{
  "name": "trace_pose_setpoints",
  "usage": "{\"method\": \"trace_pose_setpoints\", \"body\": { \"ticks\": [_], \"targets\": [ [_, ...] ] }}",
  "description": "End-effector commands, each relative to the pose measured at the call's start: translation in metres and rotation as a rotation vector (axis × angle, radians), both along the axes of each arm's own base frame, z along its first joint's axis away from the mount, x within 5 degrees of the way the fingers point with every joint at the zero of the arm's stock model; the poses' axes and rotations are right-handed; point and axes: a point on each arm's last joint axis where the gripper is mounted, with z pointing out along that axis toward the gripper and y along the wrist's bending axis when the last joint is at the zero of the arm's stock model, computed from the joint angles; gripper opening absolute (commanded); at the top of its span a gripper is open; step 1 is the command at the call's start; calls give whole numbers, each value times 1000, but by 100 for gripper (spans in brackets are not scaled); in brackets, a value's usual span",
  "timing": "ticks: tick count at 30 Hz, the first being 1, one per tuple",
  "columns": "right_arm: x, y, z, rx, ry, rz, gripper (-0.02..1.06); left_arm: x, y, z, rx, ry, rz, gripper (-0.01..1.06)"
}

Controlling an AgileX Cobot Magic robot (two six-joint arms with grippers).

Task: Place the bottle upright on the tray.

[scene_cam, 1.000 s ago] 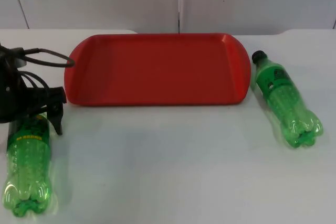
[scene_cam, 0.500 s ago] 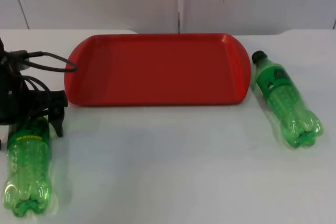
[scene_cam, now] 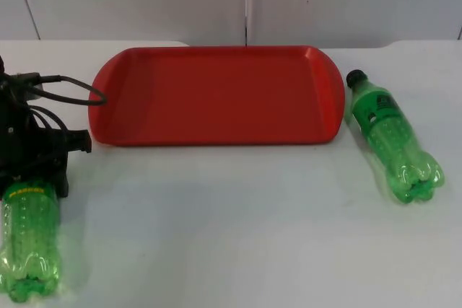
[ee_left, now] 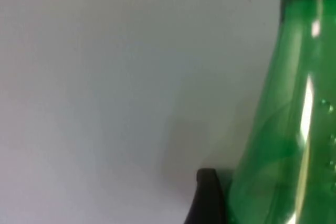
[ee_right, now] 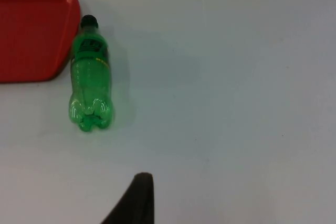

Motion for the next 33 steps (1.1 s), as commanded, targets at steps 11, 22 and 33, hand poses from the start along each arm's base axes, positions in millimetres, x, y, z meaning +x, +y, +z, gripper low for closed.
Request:
{"method": "trace_pose_setpoints", "body": {
  "ticks": [11, 22, 33],
  "targets": [
    [0, 0, 0, -3, -10, -1, 105, -6, -4, -3, -18, 68, 10, 0],
    [0, 0, 0, -3, -10, -1, 105, -2, -4, 52, -20, -88, -53, 0],
    [0, 0, 0, -3, -10, -1, 105, -2, -12, 146, -105, -496, -106, 0]
  ]
}}
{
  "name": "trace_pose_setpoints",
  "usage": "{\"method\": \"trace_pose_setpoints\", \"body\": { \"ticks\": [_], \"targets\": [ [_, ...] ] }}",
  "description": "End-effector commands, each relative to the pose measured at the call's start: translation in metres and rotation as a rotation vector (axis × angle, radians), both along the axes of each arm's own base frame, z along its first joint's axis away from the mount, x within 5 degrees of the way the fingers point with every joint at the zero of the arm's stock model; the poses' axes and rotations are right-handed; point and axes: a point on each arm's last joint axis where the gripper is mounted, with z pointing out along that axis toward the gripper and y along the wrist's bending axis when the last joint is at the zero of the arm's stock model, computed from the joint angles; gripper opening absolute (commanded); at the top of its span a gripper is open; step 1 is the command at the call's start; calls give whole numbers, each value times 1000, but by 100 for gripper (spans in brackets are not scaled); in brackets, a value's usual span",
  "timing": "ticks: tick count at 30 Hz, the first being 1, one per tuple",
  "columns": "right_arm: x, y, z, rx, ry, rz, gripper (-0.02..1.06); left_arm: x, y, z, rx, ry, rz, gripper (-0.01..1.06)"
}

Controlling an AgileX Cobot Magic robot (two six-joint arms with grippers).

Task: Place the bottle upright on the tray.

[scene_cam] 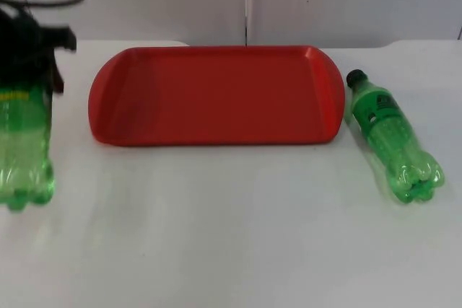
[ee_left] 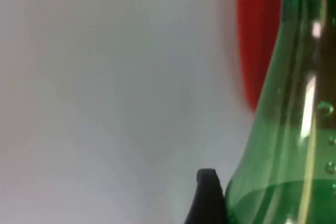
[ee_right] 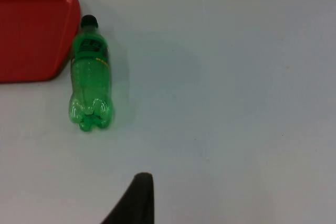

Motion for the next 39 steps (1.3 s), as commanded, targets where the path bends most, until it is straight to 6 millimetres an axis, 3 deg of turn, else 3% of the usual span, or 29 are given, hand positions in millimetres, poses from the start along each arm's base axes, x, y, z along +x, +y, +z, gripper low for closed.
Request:
{"method": "trace_pose_setpoints", "body": {
  "ticks": [1, 2, 6, 12, 17, 22, 26, 33, 39],
  "targets": [
    [0, 0, 0, -3, -10, -1, 105, -1, -6, 34, -58, -171, -18, 0],
    [0, 0, 0, -3, -10, -1, 105, -1, -6, 34, -58, -171, -18, 0],
    [0, 0, 0, -3, -10, -1, 105, -3, -11, 79, -115, -433, -46, 0],
    [0, 0, 0, -3, -10, -1, 105, -6, -14, 102, -87, -584, -83, 0],
    [0, 0, 0, -3, -10, -1, 105, -3, -31, 121, 2, -693, -227, 0],
    [0, 0, 0, -3, -10, -1, 105, 6, -54, 155, 76, -857, -316, 0],
    [0, 0, 0, -3, -10, -1, 105, 15, -58, 164, 19, -898, -289, 0],
    [0, 0, 0, -3, -10, -1, 105, 25, -75, 177, 22, -1013, -504, 0],
    [0, 0, 0, -3, -10, -1, 105, 34, -72, 174, 58, -1005, -483, 0]
  ]
}}
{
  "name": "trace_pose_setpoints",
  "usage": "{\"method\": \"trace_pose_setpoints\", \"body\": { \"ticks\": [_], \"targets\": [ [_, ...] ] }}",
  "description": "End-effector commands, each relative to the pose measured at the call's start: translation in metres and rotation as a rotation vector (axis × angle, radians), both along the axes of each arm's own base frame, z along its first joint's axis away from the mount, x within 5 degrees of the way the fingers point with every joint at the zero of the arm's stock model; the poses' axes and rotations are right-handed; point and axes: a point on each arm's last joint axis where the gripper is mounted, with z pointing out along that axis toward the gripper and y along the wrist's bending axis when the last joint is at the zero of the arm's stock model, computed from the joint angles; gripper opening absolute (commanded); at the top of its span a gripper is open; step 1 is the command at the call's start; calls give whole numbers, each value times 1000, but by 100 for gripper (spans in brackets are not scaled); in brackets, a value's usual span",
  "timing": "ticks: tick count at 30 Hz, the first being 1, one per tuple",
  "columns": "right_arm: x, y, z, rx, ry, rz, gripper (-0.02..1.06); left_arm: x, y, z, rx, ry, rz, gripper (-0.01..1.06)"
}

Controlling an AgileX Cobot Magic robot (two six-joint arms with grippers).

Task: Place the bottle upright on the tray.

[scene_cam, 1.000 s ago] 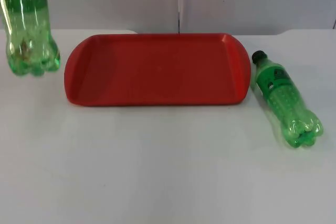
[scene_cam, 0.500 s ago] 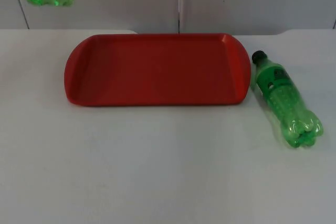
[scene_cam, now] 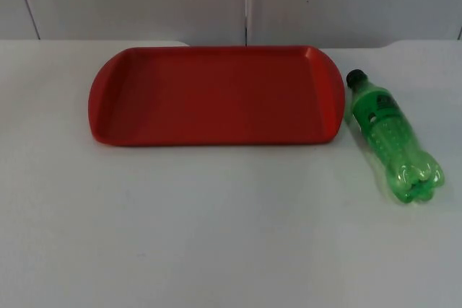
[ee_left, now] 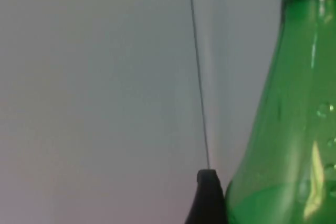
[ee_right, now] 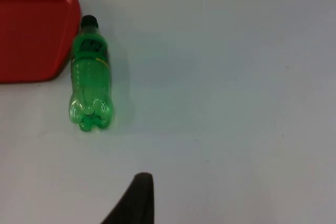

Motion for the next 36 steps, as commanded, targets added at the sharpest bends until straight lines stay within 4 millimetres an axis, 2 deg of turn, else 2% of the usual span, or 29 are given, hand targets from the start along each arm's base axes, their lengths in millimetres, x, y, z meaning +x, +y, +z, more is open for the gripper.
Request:
{"method": "trace_pose_setpoints", "body": {
  "ticks": [1, 5, 9, 11, 13, 18, 21, 26, 30, 36],
  "targets": [
    [0, 0, 0, -3, -10, -1, 105, 3, 2, 2, -17, 3, 27, 0],
    [0, 0, 0, -3, -10, -1, 105, 6, 7, -1, -75, 46, 102, 0],
    [0, 0, 0, -3, -10, -1, 105, 10, 21, -2, -309, 149, 297, 0],
    [0, 0, 0, -3, -10, -1, 105, 11, 24, -2, -312, 150, 329, 0],
    [0, 0, 0, -3, -10, -1, 105, 11, 29, -3, -284, 142, 387, 0],
    [0, 0, 0, -3, -10, -1, 105, 11, 28, -1, -4, 26, 430, 0],
    [0, 0, 0, -3, -10, -1, 105, 7, 15, 7, 171, -95, 486, 0],
    [0, 0, 0, -3, -10, -1, 105, 1, -4, 13, 228, -184, 482, 0],
    [0, 0, 0, -3, -10, -1, 105, 2, -13, 13, -121, -128, 443, 0],
    [0, 0, 0, -3, -10, -1, 105, 15, -28, -3, -185, -147, 339, 0]
  ]
}}
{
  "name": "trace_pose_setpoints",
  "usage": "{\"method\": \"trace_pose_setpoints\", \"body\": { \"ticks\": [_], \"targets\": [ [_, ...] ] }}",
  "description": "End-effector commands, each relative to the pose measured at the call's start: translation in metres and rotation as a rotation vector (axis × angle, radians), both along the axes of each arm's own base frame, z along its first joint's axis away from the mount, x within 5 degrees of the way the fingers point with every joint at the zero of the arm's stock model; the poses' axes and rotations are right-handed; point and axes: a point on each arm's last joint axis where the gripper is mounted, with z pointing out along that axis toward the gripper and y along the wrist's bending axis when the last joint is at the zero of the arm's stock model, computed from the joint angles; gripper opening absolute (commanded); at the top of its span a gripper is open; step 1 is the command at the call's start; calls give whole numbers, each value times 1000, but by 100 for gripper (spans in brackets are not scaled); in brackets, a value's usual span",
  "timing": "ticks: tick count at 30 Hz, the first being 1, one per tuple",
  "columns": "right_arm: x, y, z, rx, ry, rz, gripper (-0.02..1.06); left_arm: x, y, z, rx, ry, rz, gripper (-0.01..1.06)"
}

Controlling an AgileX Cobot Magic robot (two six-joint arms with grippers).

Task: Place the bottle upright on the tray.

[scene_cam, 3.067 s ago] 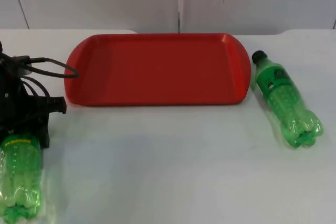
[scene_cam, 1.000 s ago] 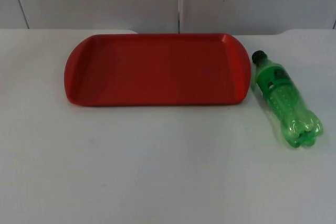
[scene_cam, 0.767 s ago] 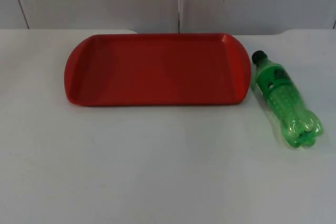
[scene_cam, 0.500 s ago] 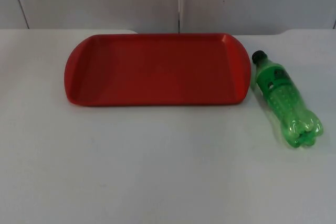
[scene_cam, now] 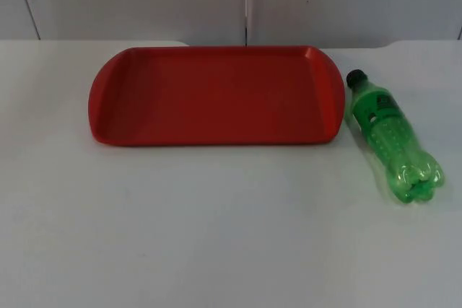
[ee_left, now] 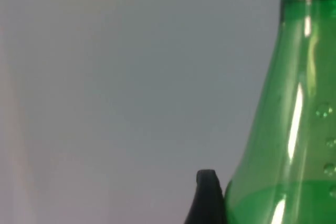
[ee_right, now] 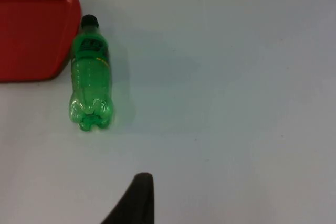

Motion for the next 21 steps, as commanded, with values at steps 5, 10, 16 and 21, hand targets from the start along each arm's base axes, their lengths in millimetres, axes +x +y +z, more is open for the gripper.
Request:
{"method": "trace_pose_setpoints", "body": {
  "ticks": [5, 10, 16, 21],
  "targets": [
    [0, 0, 0, 2, -10, -4, 105, 14, -16, -21, -30, -20, -108, 0],
    [0, 0, 0, 2, -10, -4, 105, 29, -22, -51, -20, 11, -109, 0],
    [0, 0, 0, 2, -10, -4, 105, 49, -26, -99, -15, 42, -86, 0],
    [0, 0, 0, 2, -10, -4, 105, 59, -33, -137, 54, 60, -116, 0]
  ]
}}
